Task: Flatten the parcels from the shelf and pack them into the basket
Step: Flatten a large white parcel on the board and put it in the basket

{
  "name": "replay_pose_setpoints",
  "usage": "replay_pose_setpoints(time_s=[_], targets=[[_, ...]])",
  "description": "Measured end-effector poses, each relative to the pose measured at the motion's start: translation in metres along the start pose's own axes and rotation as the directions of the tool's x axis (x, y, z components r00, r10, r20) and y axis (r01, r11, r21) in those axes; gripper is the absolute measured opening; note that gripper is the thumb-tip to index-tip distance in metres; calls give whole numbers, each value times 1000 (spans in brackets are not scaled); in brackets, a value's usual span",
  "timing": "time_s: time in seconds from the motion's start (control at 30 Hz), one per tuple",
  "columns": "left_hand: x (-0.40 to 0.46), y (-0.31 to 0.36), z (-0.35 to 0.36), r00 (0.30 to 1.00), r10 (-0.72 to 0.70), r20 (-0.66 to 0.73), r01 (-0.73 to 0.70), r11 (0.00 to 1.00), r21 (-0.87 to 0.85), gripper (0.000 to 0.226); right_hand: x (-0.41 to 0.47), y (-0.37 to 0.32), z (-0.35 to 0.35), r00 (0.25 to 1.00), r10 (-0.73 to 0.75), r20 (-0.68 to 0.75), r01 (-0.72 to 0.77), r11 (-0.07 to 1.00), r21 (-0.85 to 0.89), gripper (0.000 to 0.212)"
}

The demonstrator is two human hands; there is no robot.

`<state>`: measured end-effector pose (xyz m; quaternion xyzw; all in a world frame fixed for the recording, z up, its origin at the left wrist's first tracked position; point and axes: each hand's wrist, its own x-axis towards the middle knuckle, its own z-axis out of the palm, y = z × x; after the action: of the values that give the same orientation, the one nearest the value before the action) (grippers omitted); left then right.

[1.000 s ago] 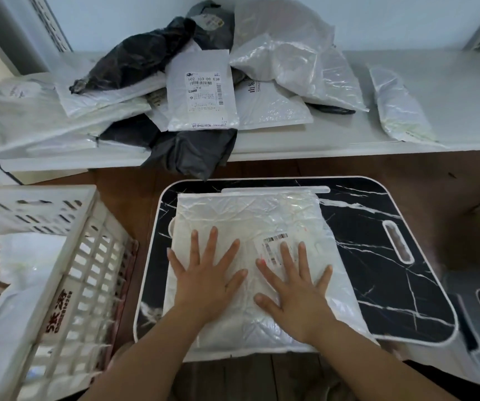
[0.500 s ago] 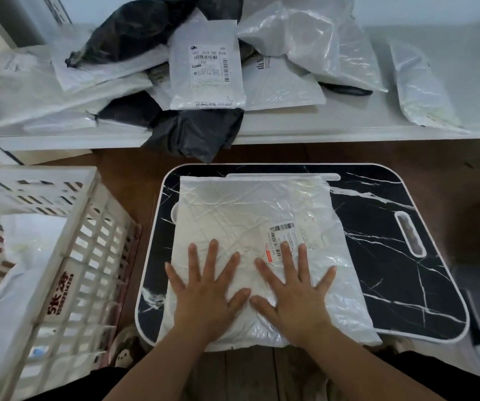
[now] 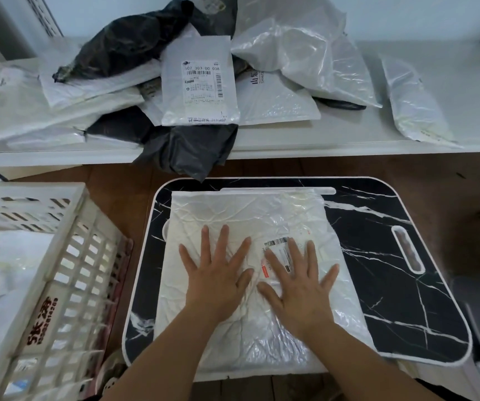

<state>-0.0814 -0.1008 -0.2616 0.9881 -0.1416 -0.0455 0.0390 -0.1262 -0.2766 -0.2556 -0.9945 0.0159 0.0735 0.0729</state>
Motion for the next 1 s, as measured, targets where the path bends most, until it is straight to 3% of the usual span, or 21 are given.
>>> replay_pose_setpoints(time_s=[0.2,0.5,0.6,0.87,1.0], targets=[[9,2,14,1000,-21,-8,21,1000,8,62,18,3,11,999,-30,15,31,997,-67,64],[10,5,11,999,-39,31,39,999,-13,60,32,2,-1,996,-59,61,58,998,4,49],[10,5,10,998,-42,40,42,999,-6,58,52,-1,-6,997,-62,38,61,998,17,58],[13,7,6,994,-34,107,35,999,-9,60,65,-4,-12,967,-35,251,46,998,-40,56],[11,7,-1,983,-40,179,34,999,39,63,72,1,-26,954,-54,293,48,998,31,58]])
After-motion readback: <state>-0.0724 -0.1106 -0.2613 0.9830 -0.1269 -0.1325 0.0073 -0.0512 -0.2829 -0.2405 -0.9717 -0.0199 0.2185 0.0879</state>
